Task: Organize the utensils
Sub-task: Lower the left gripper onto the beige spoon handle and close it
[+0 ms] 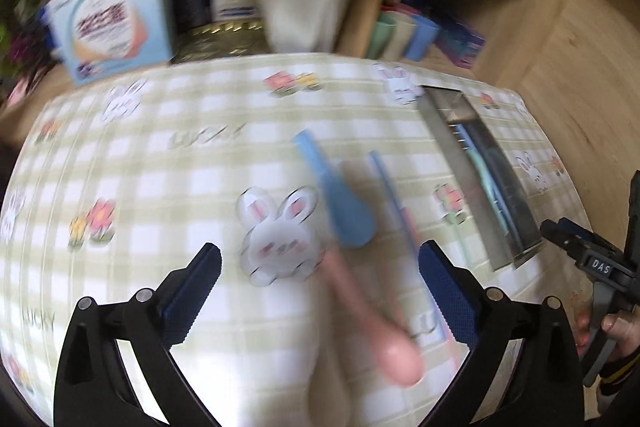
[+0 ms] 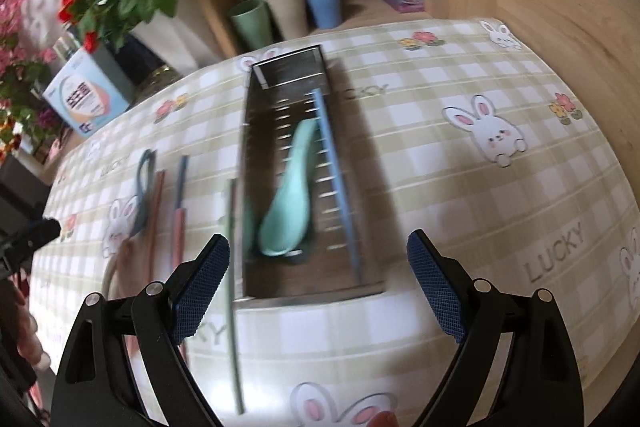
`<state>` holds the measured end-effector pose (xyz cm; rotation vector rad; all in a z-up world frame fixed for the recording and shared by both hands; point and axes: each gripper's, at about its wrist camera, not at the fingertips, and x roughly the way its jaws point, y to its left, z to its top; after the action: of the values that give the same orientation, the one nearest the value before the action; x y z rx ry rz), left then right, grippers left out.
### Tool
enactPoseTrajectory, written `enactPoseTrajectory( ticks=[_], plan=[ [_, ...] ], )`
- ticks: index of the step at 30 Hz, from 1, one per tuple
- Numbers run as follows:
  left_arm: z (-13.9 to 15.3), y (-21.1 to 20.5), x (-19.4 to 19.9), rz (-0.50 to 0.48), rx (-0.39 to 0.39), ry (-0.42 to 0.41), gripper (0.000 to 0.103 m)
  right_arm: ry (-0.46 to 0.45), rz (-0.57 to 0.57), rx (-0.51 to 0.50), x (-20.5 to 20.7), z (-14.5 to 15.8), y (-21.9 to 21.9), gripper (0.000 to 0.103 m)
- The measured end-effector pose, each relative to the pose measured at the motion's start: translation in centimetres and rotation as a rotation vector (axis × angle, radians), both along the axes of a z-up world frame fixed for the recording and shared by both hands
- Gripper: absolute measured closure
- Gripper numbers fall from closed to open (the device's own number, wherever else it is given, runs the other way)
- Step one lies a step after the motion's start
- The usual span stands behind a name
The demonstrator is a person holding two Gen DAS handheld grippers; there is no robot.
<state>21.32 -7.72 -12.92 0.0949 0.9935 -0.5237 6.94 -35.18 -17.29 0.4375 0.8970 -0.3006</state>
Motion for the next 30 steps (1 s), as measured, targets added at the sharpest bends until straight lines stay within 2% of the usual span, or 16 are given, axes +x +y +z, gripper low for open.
enactPoseTrajectory(
  ticks=[3,7,15,17,23,25,30],
  plan=[
    [-1.2,2.5,-0.5,0.032,-0.031,0.036,0.007,0.007,0.000,0.008,-0.1,-0.6,1.2,0.016],
    [-3.1,3.6,-1.8,0.026,-0.036,0.065,0.009,0.022,0.007,0.012,-0.2,-1.3,2.4,0.016],
    [-6.4,2.6,-3.7,-0.047,-0.008,0.099,0.033,0.021,0.050,-0.015,-0.6,-1.6,4.4,0.016],
    [-6.9,2.2,-3.8,-0.057,0.000,0.100,0.043,0.022,0.056,-0.017,-0.7,-1.7,4.7,0.016],
    [-7.9,1.1,-3.8,-0.083,0.023,0.105,0.060,0.025,0.073,-0.018,-0.8,-1.9,5.4,0.016],
    [-8.1,0.9,-3.6,-0.082,0.029,0.109,0.064,0.023,0.086,-0.020,-0.6,-1.8,5.6,0.016],
    [-8.2,0.7,-3.4,-0.087,0.030,0.103,0.064,0.024,0.121,-0.007,-0.3,-1.9,6.3,0.016]
  ],
)
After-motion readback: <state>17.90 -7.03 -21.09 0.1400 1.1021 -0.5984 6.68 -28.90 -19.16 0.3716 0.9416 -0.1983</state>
